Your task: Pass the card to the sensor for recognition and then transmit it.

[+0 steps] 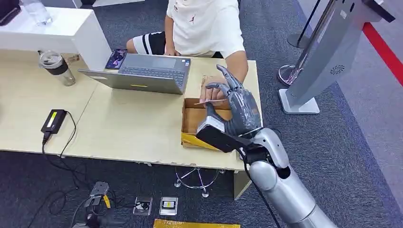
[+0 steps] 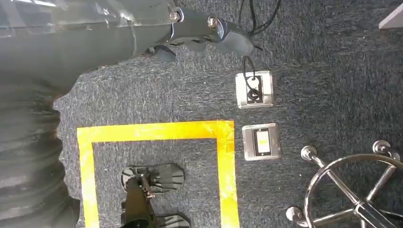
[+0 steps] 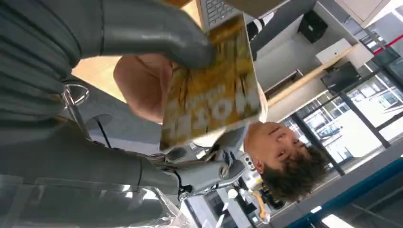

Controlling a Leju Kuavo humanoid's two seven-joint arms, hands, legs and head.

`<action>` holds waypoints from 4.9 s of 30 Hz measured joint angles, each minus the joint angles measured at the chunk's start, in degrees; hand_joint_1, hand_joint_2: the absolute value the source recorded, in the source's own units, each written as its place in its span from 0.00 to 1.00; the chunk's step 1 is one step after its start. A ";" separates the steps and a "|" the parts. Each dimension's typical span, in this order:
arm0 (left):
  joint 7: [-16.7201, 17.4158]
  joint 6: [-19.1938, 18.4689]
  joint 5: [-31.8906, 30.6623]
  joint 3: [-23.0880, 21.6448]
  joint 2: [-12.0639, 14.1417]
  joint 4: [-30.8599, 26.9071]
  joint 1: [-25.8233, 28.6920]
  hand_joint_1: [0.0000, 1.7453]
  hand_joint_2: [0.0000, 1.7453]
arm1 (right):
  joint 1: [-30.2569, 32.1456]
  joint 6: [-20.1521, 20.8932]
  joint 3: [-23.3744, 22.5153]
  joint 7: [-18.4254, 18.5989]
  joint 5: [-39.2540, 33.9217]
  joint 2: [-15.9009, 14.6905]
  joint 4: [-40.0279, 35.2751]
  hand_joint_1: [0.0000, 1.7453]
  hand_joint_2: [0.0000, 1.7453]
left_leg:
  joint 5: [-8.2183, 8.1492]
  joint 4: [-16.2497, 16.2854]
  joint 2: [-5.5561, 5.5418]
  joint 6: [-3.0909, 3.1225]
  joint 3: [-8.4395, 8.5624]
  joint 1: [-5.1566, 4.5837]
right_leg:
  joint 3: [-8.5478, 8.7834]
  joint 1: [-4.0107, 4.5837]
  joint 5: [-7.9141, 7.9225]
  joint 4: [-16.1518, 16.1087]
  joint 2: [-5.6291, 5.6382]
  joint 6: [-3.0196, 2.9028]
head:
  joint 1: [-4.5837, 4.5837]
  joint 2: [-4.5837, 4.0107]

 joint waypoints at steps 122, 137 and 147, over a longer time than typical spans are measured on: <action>3.69 -1.49 -7.74 -1.31 -2.27 -0.85 -5.25 0.00 1.00 | -29.93 -5.60 0.31 -0.44 -4.57 7.87 47.13 1.00 1.00 | 0.26 0.03 -0.02 -0.01 -0.09 0.00 | -0.11 0.00 0.20 -0.02 0.00 0.01 | 0.00 0.00; 4.35 0.04 -7.54 -1.22 -2.58 -0.94 -4.99 0.00 1.00 | -29.72 -9.53 0.70 -2.43 -5.84 6.86 52.11 0.00 1.00 | 0.26 0.04 0.04 -0.01 -0.11 0.00 | -0.12 0.00 0.21 0.00 0.07 0.01 | 0.00 0.00; 4.15 0.81 -8.04 -1.16 -1.79 -0.68 -3.29 0.00 1.00 | -24.26 -7.26 -0.37 -2.21 -14.77 5.27 41.32 0.00 1.00 | 0.26 0.03 0.05 -0.01 -0.06 0.01 | -0.09 0.02 0.21 -0.01 0.06 0.01 | 0.00 0.00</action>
